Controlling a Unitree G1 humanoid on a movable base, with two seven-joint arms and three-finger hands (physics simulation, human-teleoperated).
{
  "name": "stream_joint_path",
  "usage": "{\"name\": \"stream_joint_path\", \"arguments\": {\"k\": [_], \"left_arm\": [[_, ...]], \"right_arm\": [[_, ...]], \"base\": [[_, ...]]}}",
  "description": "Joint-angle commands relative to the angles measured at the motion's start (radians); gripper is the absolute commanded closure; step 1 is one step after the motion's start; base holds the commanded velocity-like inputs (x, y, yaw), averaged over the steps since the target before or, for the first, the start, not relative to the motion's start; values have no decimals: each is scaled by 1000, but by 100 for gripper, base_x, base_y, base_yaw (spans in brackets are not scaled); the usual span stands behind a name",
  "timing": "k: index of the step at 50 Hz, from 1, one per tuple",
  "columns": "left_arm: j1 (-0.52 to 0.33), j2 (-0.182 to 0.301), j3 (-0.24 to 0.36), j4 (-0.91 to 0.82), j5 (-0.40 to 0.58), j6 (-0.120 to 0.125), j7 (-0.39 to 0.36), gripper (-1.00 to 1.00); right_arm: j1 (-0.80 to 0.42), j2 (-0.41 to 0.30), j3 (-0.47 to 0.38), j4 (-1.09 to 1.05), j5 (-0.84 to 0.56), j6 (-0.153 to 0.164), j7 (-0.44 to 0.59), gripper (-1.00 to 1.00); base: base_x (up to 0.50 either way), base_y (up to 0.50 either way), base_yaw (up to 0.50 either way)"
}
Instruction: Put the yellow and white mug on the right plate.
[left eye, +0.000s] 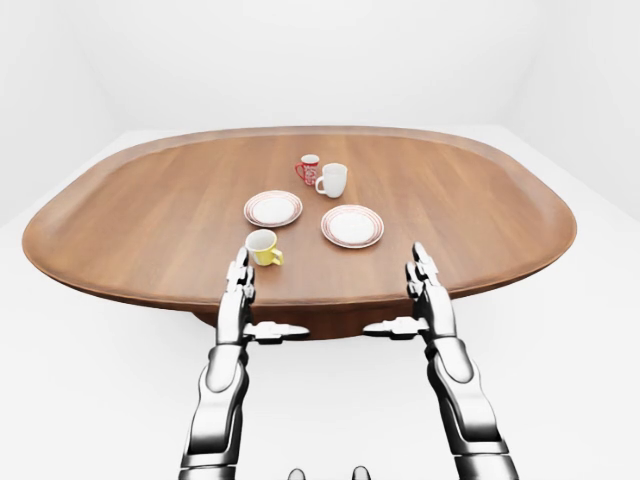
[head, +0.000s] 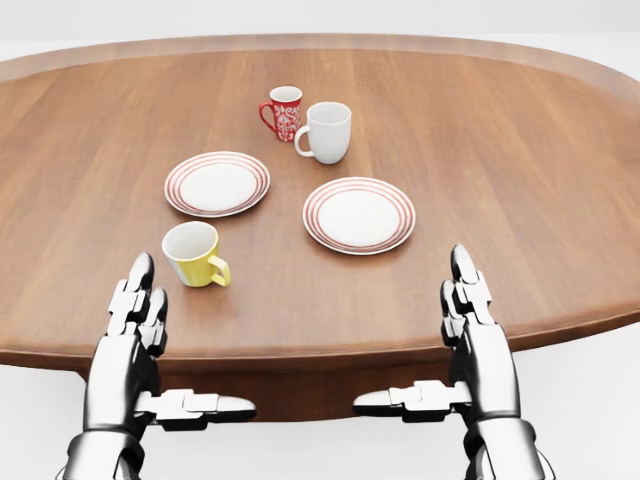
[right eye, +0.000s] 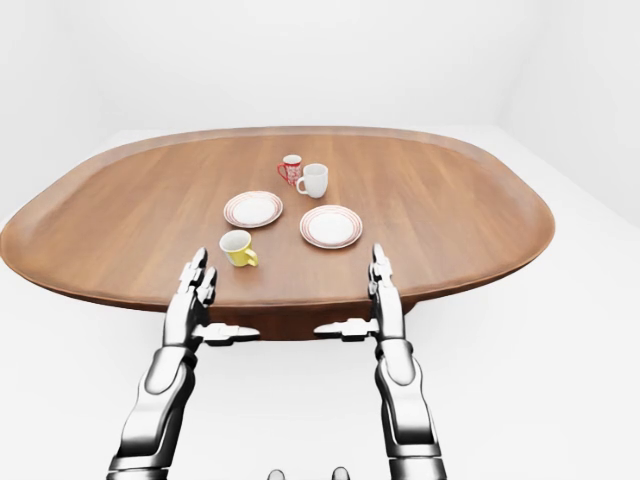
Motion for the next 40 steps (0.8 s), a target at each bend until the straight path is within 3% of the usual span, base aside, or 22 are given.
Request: {"name": "stream_joint_path", "arguments": {"k": [1,6,9,10,24,40], "left_arm": [[9,11,20,-8,-6,-2,-23,-100],[19,20,14,-52,-8,28,-22,-100],[20,22,14,-61,-7,35,-24,-100],[25,23,15,-79,-6,49,-24,-100],[41,26,23,-178,-5,49,-41,-100],[44,23,21,-177,-2,49,-45,-100]], "right_arm": [[-4,-12,-24,26,-3,-4,9,-100],[5,-18,-19,-40,-1,58,6,-100],[12,-19,-17,-79,-4,58,7,-100],[16,-20,-16,-106,-4,58,10,-100],[28,-17,-13,-184,-10,58,29,-100],[33,-17,-16,-215,-4,58,42,-100]], "base": [[0,0,0],[0,0,0],[0,0,0],[0,0,0],[0,0,0],[0,0,0]]}}
